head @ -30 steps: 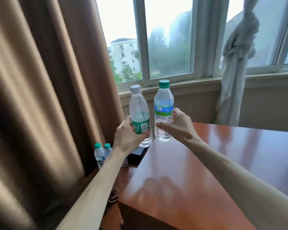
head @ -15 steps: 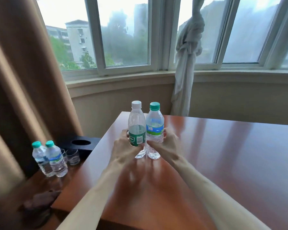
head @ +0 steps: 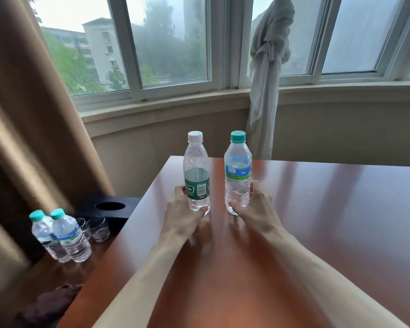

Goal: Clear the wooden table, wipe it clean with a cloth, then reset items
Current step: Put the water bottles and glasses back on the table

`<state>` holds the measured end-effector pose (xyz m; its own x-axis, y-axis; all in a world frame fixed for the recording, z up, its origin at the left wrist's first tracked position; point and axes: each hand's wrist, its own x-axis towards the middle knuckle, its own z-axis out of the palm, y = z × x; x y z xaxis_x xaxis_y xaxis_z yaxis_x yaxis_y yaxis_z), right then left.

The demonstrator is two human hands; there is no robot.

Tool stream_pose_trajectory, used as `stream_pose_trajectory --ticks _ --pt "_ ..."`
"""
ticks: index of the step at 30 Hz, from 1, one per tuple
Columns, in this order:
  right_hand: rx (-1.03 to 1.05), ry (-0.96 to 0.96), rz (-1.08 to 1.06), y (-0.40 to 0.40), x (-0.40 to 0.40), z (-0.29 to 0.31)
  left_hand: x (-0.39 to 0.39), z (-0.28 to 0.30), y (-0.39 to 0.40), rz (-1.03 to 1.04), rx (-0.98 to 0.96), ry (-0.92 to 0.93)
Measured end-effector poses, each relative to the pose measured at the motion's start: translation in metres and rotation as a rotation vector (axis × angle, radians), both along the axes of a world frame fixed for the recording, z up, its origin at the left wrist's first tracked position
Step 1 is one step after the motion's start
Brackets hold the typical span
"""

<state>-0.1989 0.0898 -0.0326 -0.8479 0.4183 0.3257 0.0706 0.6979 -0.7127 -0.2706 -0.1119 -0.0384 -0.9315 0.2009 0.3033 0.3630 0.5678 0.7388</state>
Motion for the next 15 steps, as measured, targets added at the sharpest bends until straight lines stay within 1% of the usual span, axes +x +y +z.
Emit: stream_pose_trajectory --ticks 6,9,15 --pt "-0.003 0.001 -0.071 0.045 -0.079 0.002 -0.082 0.005 0.046 -0.019 -0.031 0.011" --pt "-0.005 -0.007 -0.082 0.054 -0.118 0.002 -0.123 0.006 0.074 -0.041 -0.068 0.007" --pt "0.004 -0.017 -0.105 0.069 -0.178 0.006 -0.183 0.004 0.121 -0.045 -0.053 0.020"
